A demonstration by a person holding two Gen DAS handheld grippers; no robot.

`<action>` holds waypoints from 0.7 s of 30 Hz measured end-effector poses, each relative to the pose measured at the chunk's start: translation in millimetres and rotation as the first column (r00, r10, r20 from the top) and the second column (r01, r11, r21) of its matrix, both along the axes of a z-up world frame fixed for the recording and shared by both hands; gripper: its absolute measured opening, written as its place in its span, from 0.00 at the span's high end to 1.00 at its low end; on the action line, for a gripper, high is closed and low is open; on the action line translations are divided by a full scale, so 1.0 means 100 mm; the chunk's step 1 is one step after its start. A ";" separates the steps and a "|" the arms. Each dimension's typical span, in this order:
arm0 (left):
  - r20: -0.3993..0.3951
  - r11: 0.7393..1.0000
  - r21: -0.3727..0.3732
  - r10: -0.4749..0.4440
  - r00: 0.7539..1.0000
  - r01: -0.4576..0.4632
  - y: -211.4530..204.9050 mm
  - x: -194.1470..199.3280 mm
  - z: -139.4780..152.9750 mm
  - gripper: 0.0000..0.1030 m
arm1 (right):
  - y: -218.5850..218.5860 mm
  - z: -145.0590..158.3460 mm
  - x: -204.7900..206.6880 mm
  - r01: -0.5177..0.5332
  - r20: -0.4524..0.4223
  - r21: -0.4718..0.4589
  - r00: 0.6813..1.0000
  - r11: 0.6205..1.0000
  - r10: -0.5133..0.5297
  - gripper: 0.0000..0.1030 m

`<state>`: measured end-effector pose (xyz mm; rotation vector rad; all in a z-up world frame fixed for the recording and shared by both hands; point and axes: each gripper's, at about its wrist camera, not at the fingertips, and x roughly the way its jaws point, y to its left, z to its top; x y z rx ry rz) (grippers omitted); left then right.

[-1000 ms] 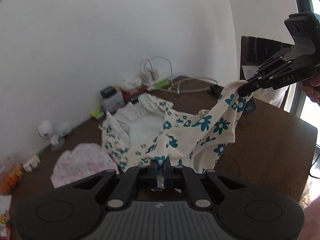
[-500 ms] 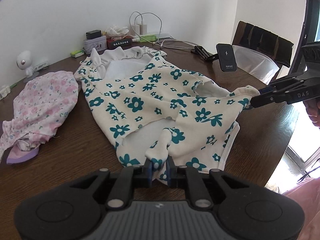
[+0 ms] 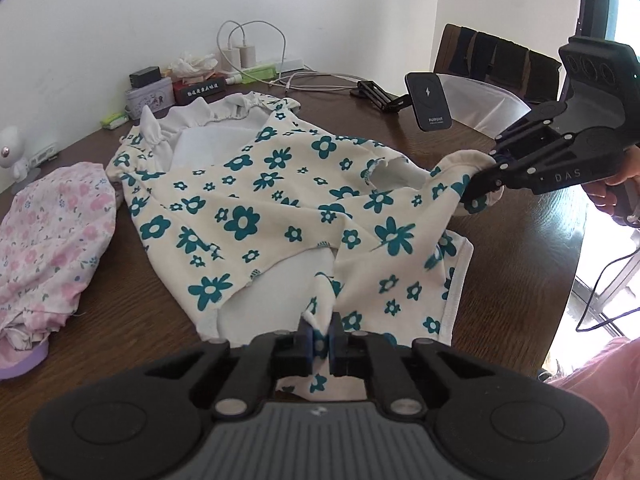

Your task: Fold clothes

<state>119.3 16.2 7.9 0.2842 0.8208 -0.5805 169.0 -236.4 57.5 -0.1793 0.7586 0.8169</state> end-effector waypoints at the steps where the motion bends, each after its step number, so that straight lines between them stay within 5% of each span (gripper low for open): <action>1: 0.014 1.000 0.005 0.012 1.000 -0.012 0.02 0.08 0.04 0.95 | 0.05 0.08 0.14 -0.003 0.004 -0.004 1.000 1.000 0.003 0.96; 5: 0.056 0.995 0.025 0.092 0.994 -0.094 0.15 0.49 0.17 0.95 | 0.30 0.31 0.79 0.002 0.012 -0.048 1.000 0.999 -0.001 0.96; 8: 0.037 0.986 0.053 0.155 0.987 -0.157 0.21 0.80 0.10 0.94 | 0.52 0.15 1.24 0.017 -0.062 -0.102 0.998 0.995 -0.024 0.93; 10: 0.008 0.982 0.068 0.176 0.984 -0.177 0.23 0.92 0.02 0.87 | 0.61 0.00 1.45 0.051 -0.096 -0.134 0.993 0.990 -0.064 0.80; 11: -0.006 0.980 0.076 0.187 0.982 -0.186 0.25 0.98 -0.02 0.81 | 0.61 -0.03 1.48 0.070 -0.097 -0.130 0.992 0.989 -0.083 0.65; 12: 0.007 0.979 0.064 0.193 0.981 -0.193 0.29 0.96 0.00 0.75 | 0.56 -0.02 1.48 0.090 -0.094 -0.108 0.991 0.990 -0.100 0.52; 15: 0.063 0.979 -0.017 0.201 0.977 -0.201 0.45 0.82 0.15 0.54 | 0.27 0.14 1.30 0.124 -0.056 -0.006 0.991 0.992 -0.124 0.46; 19: 0.156 0.992 -0.074 0.115 0.981 -0.104 0.57 0.51 0.44 0.50 | -0.12 0.47 0.87 0.101 0.051 0.082 0.993 0.991 -0.106 0.45; 21: 0.195 0.999 -0.037 0.020 0.981 -0.013 0.50 0.36 0.48 0.50 | -0.16 0.55 0.64 0.020 0.093 0.065 0.995 0.998 -0.026 0.45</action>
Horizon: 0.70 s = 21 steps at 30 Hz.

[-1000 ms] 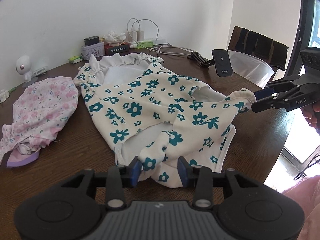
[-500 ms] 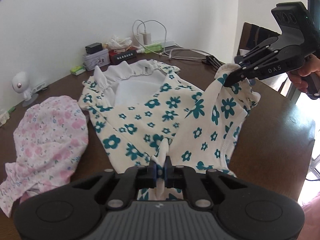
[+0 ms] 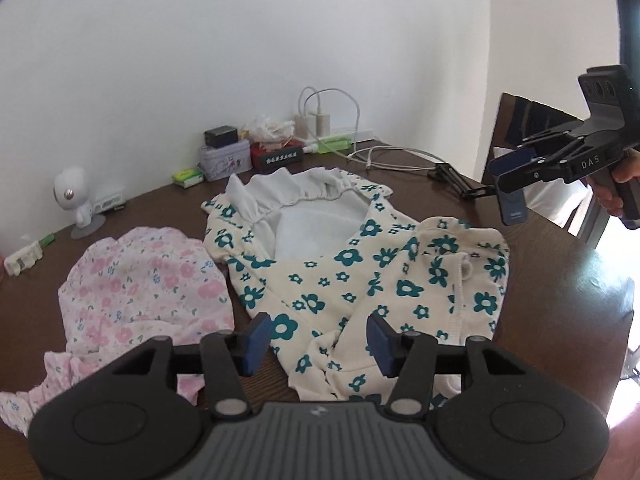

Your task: Fold clothes

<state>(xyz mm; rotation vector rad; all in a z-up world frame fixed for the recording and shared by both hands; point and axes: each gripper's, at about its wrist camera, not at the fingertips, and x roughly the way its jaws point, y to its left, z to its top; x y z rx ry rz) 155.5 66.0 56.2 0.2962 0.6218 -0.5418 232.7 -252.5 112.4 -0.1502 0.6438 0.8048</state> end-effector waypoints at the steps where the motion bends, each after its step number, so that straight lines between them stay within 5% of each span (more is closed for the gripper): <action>1: 0.009 0.997 0.044 -0.064 0.998 0.064 -0.09 -0.06 -0.02 0.50 | 0.05 -0.01 -0.10 -0.045 0.006 -0.030 0.999 0.999 0.045 0.45; 4: -0.014 0.959 0.193 -0.208 0.978 0.207 -0.40 -0.15 -0.25 0.50 | 0.31 -0.09 -0.32 -0.149 0.017 -0.170 0.988 0.974 0.154 0.47; 8: -0.044 0.873 0.393 -0.295 0.954 0.288 -0.74 -0.14 -0.60 0.50 | 0.66 -0.31 -0.23 -0.162 0.033 -0.358 0.982 0.920 0.186 0.49; 14: -0.061 0.757 0.522 -0.426 0.903 0.392 -0.97 -0.01 -0.83 0.58 | 0.87 -0.50 0.04 -0.190 0.016 -0.505 0.973 0.842 0.230 0.48; 16: -0.099 0.743 0.509 -0.450 0.887 0.434 -0.99 0.04 -0.84 0.99 | 0.83 -0.51 0.23 -0.168 -0.022 -0.470 0.984 0.867 0.178 0.48; 19: -0.106 0.738 0.497 -0.470 0.876 0.456 -0.96 0.04 -0.84 0.99 | 0.61 -0.57 0.57 -0.113 -0.160 -0.328 0.985 0.938 0.063 0.51; 21: -0.092 0.751 0.484 -0.468 0.879 0.450 -0.90 0.01 -0.82 0.99 | 0.42 -0.67 0.75 -0.072 -0.317 -0.181 0.948 0.981 0.011 0.75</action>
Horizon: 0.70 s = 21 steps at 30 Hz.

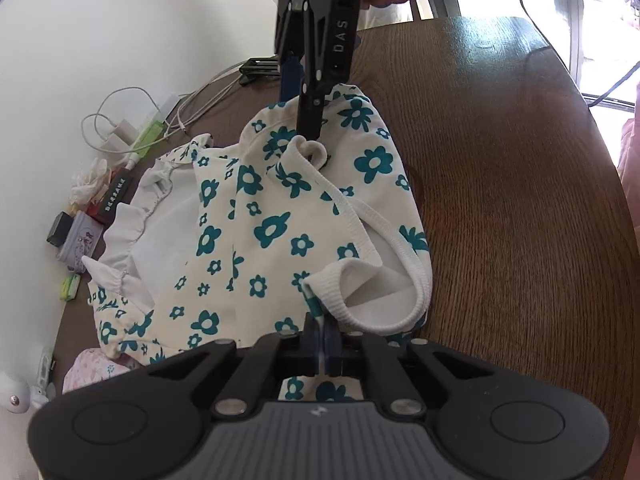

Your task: Fold clothes

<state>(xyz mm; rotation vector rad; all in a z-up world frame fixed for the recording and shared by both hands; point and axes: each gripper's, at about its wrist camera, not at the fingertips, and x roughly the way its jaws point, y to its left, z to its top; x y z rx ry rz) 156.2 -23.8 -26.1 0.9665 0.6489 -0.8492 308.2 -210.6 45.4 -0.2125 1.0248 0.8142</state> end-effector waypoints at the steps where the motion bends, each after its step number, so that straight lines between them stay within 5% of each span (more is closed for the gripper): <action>1: 0.001 1.000 -0.011 0.009 1.000 -0.009 0.03 -0.01 0.01 0.99 | -0.08 -0.07 0.06 0.038 -0.086 0.068 0.996 0.997 -0.032 0.83; 5: -0.002 0.996 -0.022 0.086 0.996 -0.086 0.19 0.04 -0.03 0.99 | -0.32 -0.17 -0.01 0.184 -0.283 0.302 0.954 0.935 -0.096 0.94; 9: -0.035 0.991 -0.028 0.131 0.991 -0.132 0.27 0.10 -0.08 0.99 | -0.58 0.01 -0.28 0.292 -0.373 0.596 0.926 0.749 -0.064 0.94; 11: -0.037 0.990 -0.031 0.138 0.990 -0.139 0.26 0.11 -0.10 0.99 | -0.71 0.00 -0.28 0.357 -0.392 0.615 0.912 0.703 -0.121 0.94; 16: -0.038 0.985 -0.056 0.163 0.986 -0.165 0.22 0.11 -0.08 0.99 | -0.85 -0.31 -0.16 0.538 -0.518 0.503 0.814 0.677 -0.262 0.94; 19: -0.034 0.983 -0.056 0.173 0.984 -0.174 0.22 0.09 -0.08 0.99 | -0.79 -0.24 -0.16 0.504 -0.457 0.464 0.841 0.728 -0.291 0.85; 21: -0.033 0.982 -0.056 0.177 0.984 -0.179 0.23 0.08 -0.07 0.98 | -0.74 -0.04 -0.21 0.421 -0.315 0.418 0.898 0.805 -0.307 0.64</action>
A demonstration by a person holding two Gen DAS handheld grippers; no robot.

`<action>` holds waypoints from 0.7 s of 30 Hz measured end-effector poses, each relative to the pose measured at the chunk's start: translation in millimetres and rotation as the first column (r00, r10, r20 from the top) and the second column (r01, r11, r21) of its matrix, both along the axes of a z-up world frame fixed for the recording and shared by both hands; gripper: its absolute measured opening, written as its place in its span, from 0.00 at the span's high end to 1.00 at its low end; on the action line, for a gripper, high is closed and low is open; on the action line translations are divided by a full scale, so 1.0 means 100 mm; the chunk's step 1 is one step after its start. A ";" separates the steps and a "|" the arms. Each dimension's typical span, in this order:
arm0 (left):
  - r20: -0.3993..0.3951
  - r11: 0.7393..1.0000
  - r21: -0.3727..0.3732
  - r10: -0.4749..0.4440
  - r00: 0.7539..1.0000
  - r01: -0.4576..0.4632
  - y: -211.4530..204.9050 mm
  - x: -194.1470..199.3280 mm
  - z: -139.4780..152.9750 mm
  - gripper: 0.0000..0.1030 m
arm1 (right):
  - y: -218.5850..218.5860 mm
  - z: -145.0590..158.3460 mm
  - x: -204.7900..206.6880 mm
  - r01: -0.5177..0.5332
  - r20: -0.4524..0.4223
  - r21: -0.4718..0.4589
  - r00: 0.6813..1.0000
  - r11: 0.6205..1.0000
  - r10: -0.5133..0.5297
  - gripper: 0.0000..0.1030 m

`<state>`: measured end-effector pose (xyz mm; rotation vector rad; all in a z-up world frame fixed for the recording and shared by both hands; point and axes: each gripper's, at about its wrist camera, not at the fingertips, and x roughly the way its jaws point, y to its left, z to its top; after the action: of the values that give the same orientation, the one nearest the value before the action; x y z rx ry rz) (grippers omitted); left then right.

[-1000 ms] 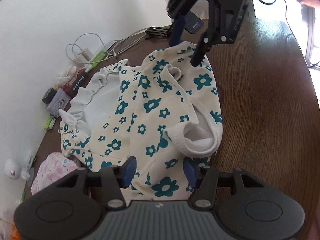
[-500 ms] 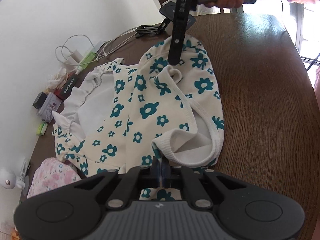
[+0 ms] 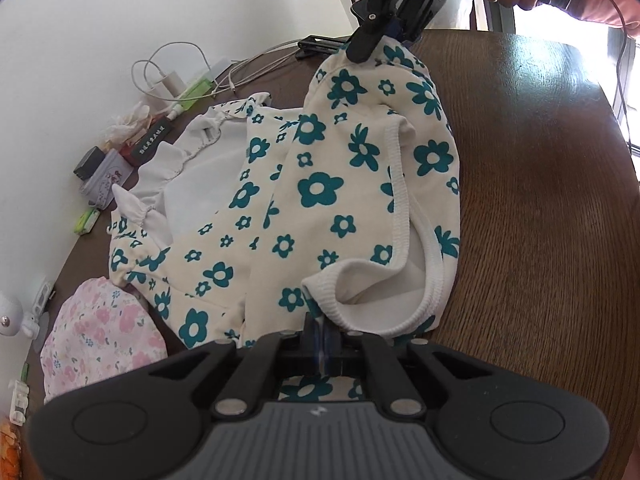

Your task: Fold clothes

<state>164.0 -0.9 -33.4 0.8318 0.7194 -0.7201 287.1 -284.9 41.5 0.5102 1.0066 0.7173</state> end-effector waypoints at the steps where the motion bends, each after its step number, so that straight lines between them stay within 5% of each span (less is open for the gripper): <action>1: 0.001 1.000 0.000 0.003 1.000 -0.003 0.00 0.00 0.00 0.98 | 0.04 0.14 -0.04 -0.026 0.074 -0.080 0.997 0.996 0.032 0.59; 3: 0.001 1.000 0.002 0.007 1.000 -0.007 0.00 0.01 0.00 0.98 | 0.16 0.42 -0.17 -0.085 0.247 -0.253 0.958 0.964 0.149 0.56; 4: -0.001 1.000 0.003 0.009 1.000 -0.009 -0.01 0.02 0.00 0.98 | 0.29 0.57 -0.27 -0.132 0.340 -0.359 0.903 0.924 0.262 0.56; 6: 0.002 1.000 0.016 0.005 1.000 -0.005 -0.03 0.03 0.00 0.98 | 0.59 0.72 -0.47 -0.247 0.418 -0.547 0.747 0.800 0.517 0.55; 8: 0.002 1.000 0.030 0.005 1.000 -0.005 -0.05 0.04 -0.01 0.98 | 0.98 0.70 -0.70 -0.323 0.374 -0.742 0.527 0.588 0.763 0.54; 9: 0.002 0.999 0.033 0.009 1.000 -0.009 -0.06 0.04 -0.02 0.98 | 1.14 0.63 -0.74 -0.335 0.318 -0.808 0.445 0.485 0.837 0.54; 12: 0.006 0.999 0.036 0.021 1.000 -0.021 -0.06 0.04 -0.02 0.98 | 1.50 0.42 -0.71 -0.353 0.126 -0.910 0.267 0.219 0.955 0.54; 14: 0.009 0.999 0.040 0.025 1.000 -0.026 -0.06 0.03 -0.02 0.98 | 1.62 0.30 -0.65 -0.353 0.013 -0.932 0.203 0.085 0.979 0.53; 17: 0.008 0.999 0.043 0.026 1.000 -0.026 -0.06 0.02 -0.02 0.97 | 1.68 0.14 -0.58 -0.386 -0.106 -0.922 0.139 -0.044 0.985 0.52; 21: 0.002 0.999 0.041 0.015 1.000 -0.015 -0.05 0.04 -0.02 0.97 | 1.75 0.03 -0.54 -0.398 -0.129 -0.913 0.080 -0.087 0.988 0.52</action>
<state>168.3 -5.6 -35.7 0.8628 0.7402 -0.6929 232.7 -109.4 44.7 -1.4214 0.7138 1.2718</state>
